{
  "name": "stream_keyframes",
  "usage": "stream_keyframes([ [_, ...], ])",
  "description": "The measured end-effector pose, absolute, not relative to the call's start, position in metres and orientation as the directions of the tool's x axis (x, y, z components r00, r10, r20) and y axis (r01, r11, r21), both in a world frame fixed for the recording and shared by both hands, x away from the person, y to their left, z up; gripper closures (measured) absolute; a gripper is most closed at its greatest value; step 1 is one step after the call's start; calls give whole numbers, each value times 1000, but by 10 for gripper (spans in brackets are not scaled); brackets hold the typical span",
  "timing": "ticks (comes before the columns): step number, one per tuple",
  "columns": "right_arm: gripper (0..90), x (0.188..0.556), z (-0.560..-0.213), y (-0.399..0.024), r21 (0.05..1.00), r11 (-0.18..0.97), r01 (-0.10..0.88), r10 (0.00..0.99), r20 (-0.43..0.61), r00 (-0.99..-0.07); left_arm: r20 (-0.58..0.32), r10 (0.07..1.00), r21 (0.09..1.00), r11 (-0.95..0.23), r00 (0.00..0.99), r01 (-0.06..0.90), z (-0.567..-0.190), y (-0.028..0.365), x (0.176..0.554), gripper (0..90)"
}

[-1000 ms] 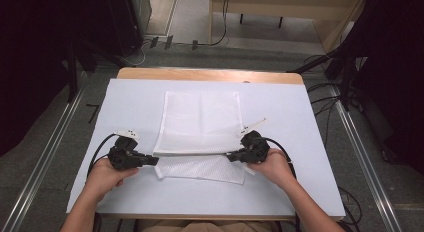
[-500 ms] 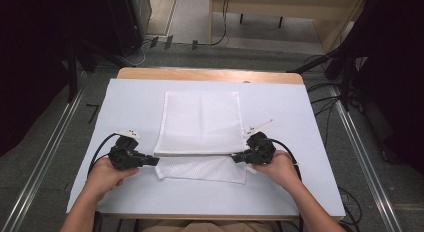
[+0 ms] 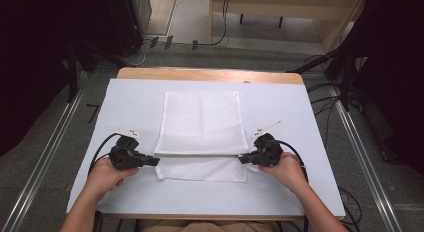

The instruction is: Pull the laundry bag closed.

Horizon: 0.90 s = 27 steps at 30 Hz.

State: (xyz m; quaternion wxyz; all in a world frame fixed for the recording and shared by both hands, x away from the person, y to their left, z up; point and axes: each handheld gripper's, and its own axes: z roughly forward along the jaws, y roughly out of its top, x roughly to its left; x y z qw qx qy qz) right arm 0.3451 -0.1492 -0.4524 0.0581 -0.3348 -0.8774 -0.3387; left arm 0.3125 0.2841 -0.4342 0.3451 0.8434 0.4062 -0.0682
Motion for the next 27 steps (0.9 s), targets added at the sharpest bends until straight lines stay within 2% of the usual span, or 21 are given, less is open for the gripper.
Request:
stream_keyframes([
  [27,881,341,-450,-154,558,545,626,537,340,-772,-406,628,510,-447,664,735,-438,283,312,873],
])
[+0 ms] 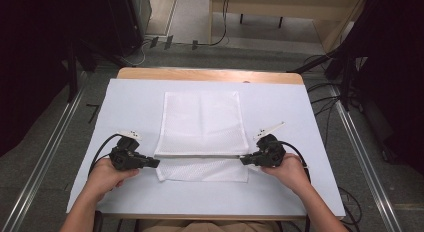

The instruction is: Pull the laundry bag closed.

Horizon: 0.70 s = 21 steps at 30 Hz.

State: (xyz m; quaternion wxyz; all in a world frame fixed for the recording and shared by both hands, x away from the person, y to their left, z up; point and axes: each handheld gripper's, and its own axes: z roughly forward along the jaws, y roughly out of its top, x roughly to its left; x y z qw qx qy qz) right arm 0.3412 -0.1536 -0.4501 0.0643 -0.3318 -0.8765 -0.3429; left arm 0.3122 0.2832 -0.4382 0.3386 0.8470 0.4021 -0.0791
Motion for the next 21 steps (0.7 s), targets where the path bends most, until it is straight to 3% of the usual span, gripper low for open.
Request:
stream_keyframes([
  [9,867,340,-452,-150,558,550,621,546,322,-774,-411,630,527,-427,659,735,-437,283,312,742],
  [15,764,341,-451,-150,597,538,595,536,303,-788,-416,623,539,-418,663,731,-436,281,312,626],
  [21,726,341,-450,-150,602,530,597,543,300,-784,-396,639,559,-403,660,725,-434,282,313,494],
])
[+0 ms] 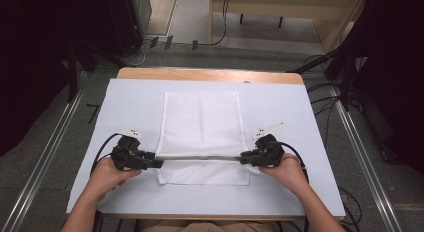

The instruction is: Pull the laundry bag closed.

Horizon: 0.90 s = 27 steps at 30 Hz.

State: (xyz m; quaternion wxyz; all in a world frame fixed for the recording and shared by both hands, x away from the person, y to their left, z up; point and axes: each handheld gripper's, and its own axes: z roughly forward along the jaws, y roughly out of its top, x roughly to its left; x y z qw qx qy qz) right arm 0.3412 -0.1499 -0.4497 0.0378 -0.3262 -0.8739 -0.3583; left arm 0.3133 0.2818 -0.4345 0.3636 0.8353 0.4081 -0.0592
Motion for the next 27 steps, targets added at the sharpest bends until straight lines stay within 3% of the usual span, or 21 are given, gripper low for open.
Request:
stream_keyframes([
  [7,613,343,-450,-150,633,509,584,556,276,-784,-330,671,659,-339,664,671,-427,289,313,367],
  [17,414,346,-449,-159,704,463,539,606,192,-772,-244,742,681,-327,624,655,-426,298,313,344],
  [27,372,352,-447,-179,737,395,549,676,171,-716,-220,796,689,-283,565,667,-424,307,313,343],
])
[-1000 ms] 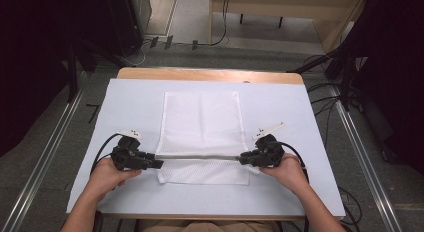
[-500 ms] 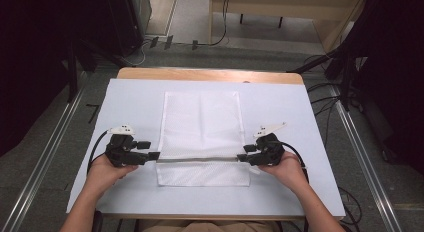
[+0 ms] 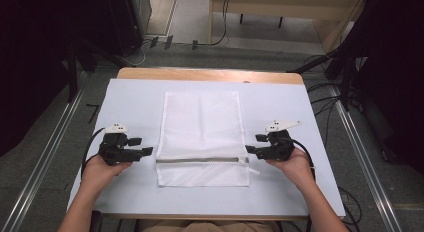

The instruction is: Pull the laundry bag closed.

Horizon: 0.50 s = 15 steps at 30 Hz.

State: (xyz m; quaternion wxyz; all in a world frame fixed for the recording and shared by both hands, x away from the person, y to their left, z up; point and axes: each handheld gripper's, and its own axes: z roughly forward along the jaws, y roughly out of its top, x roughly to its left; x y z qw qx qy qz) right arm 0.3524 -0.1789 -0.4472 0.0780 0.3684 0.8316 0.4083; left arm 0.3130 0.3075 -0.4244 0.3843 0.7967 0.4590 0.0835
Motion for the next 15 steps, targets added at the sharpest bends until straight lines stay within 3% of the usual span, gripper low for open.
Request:
stream_keyframes([
  [15,305,361,-450,-201,767,339,545,753,127,-646,-208,839,704,-229,502,673,-423,327,313,335],
])
